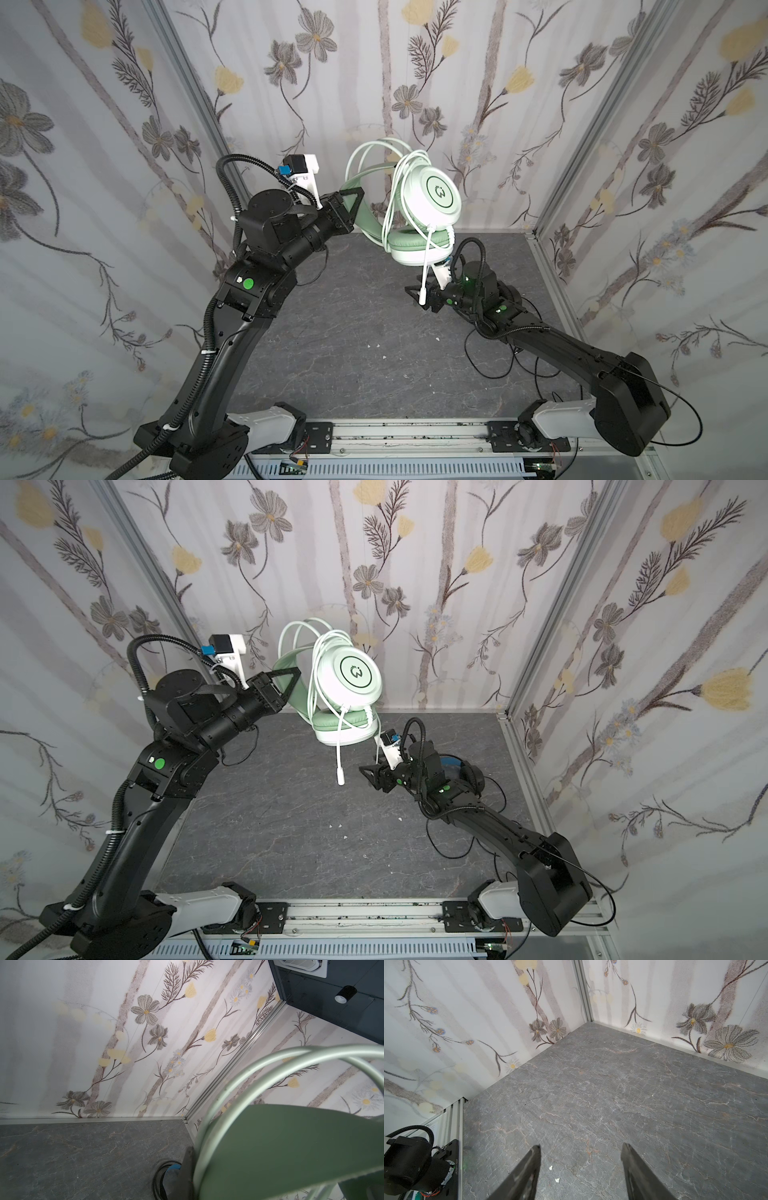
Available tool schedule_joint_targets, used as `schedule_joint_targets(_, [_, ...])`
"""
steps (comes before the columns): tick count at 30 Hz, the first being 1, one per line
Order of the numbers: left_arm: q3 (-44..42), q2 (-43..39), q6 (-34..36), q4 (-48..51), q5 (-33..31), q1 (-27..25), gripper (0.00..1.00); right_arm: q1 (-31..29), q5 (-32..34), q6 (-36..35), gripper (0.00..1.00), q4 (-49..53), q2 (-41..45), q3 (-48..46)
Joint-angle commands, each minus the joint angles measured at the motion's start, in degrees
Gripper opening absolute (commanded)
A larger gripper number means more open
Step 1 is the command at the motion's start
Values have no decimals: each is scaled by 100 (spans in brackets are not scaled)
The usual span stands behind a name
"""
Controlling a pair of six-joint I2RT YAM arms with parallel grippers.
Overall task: Wrap the headphones
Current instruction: 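Grasp the cable below the headset with the right gripper and pull down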
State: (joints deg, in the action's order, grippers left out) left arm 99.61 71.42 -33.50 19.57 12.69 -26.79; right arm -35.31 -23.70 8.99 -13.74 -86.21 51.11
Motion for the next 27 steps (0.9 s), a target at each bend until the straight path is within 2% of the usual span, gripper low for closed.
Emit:
schedule_joint_targets(1, [84,-1,-211,-401,-30,24,0,-7,-77,129,60,-315,9,-30])
schedule_joint_targets(9, [85,28,-228,-422,-24,59,0,-10,68,199,46,-347,262,-325])
schedule_joint_targets(16, [67,47,-271,-492,30,103,0,-2,26,199,37,-396,119,-293])
schedule_joint_targets(19, [58,47,-289,-508,25,121,0,-11,-11,217,29,-454,74,-276])
schedule_joint_targets(24, [92,56,-402,-595,-58,156,0,-7,70,158,6,-392,61,-277])
schedule_joint_targets(27, [200,195,-512,-547,-249,173,0,-20,200,62,1,-274,81,-269])
